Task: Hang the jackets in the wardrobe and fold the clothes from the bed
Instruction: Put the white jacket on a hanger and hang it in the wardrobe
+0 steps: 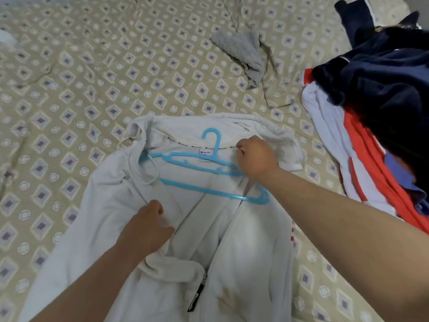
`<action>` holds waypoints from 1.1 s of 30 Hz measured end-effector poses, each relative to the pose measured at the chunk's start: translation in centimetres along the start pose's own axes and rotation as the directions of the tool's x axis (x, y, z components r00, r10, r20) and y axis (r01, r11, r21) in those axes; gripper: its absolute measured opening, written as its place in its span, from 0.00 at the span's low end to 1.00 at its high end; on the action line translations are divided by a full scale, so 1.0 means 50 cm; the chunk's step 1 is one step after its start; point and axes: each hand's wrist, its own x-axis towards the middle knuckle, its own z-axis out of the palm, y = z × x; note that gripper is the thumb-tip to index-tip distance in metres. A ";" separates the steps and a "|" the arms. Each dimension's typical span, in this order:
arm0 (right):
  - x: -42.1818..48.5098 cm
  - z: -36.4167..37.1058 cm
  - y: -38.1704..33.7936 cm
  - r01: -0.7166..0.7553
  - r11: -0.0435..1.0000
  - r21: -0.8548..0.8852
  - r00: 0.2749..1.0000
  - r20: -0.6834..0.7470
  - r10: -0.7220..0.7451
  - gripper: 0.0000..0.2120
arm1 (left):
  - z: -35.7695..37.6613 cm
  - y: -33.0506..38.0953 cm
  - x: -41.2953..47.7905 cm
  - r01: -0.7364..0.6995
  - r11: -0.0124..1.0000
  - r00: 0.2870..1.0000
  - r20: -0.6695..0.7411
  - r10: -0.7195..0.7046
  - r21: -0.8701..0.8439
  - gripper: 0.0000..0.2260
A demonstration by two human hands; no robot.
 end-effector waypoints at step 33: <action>-0.029 -0.013 0.145 -0.532 0.511 0.675 0.816 0.247 0.522 0.08 | 0.062 0.118 0.174 -0.311 0.882 0.927 -0.092 0.364 0.353 0.09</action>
